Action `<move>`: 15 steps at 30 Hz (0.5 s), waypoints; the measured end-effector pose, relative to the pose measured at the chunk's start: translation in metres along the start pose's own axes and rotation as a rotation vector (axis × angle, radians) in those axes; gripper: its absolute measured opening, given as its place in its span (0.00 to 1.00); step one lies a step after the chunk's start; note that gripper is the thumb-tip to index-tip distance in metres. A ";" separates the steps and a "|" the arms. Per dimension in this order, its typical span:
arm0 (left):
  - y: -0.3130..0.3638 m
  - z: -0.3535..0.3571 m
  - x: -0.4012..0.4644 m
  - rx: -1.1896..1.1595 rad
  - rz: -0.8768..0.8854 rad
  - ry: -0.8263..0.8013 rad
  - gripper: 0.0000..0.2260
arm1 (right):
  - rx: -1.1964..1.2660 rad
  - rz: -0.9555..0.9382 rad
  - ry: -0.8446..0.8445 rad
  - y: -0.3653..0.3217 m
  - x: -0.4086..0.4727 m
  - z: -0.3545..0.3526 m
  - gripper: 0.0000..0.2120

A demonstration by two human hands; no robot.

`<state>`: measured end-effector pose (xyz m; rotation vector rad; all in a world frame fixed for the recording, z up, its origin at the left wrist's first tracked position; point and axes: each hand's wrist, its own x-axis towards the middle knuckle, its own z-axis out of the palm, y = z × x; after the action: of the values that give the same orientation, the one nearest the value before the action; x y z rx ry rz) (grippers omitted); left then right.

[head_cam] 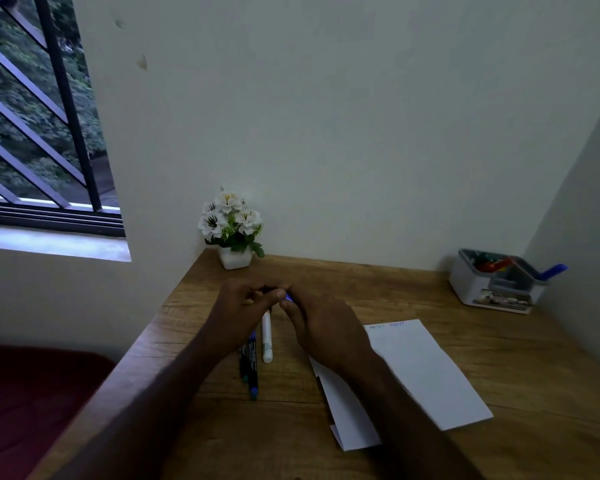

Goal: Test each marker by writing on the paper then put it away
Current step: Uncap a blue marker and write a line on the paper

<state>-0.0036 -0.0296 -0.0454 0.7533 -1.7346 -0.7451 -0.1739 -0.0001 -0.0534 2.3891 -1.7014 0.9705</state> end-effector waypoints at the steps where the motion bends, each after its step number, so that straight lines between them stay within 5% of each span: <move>1: 0.000 -0.001 0.000 -0.014 -0.005 -0.010 0.08 | -0.012 0.000 0.004 0.001 -0.001 0.001 0.20; 5: 0.002 -0.001 0.001 -0.022 -0.008 -0.013 0.06 | 0.021 0.027 0.008 0.002 -0.004 -0.002 0.22; 9: -0.001 0.001 0.014 0.054 -0.065 0.033 0.07 | 0.137 0.104 0.038 0.014 -0.010 -0.023 0.13; 12: -0.007 0.009 0.026 0.182 -0.083 -0.073 0.03 | 0.447 0.151 0.212 0.035 -0.014 -0.040 0.15; 15: -0.015 0.030 0.026 0.296 -0.083 -0.195 0.03 | 1.011 0.332 0.319 0.042 -0.015 -0.049 0.15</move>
<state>-0.0367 -0.0557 -0.0502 0.9850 -2.0284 -0.6407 -0.2355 0.0145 -0.0350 2.1315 -1.7335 2.5994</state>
